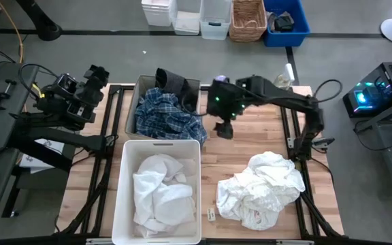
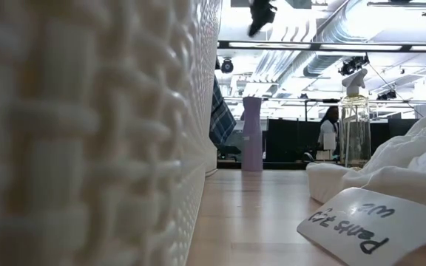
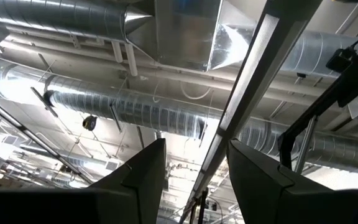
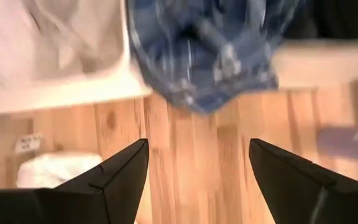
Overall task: Sort clothes
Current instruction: Put the blue checkered shirt into the top white laundry organizer
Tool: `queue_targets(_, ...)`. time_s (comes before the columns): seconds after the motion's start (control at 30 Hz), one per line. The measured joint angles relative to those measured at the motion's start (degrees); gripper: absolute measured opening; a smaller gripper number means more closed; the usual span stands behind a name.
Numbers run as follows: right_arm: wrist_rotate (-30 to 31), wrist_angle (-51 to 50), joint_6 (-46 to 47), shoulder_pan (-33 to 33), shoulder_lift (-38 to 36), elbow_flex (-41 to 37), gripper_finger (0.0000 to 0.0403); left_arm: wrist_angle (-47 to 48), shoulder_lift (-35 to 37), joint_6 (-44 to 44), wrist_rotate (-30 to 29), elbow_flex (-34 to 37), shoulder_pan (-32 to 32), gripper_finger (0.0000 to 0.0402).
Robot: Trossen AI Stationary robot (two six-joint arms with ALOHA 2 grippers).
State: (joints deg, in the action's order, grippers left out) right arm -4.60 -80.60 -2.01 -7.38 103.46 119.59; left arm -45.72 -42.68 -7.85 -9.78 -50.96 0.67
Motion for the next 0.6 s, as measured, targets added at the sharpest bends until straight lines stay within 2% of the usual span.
queue_targets(0.13,-0.4,13.2,2.4,0.8,-10.8,-21.1,0.0275,-0.1,0.0,0.0,-0.8,0.0,0.0,0.0161)
queue_targets(0.3,-1.3,43.0,9.7,0.7,-21.0,-48.0,0.0275,0.0,0.2,0.0,-1.9,0.0,0.0,0.0161)
queue_targets(0.47,-2.5,71.5,16.0,0.8,-22.1,-66.5,0.0275,0.0,0.2,0.0,-3.8,0.0,0.0,0.0161)
queue_targets(0.6,-6.0,89.8,23.4,-0.1,-22.0,-76.0,0.0275,0.1,0.2,-0.4,-6.0,0.0,0.0,0.0161)
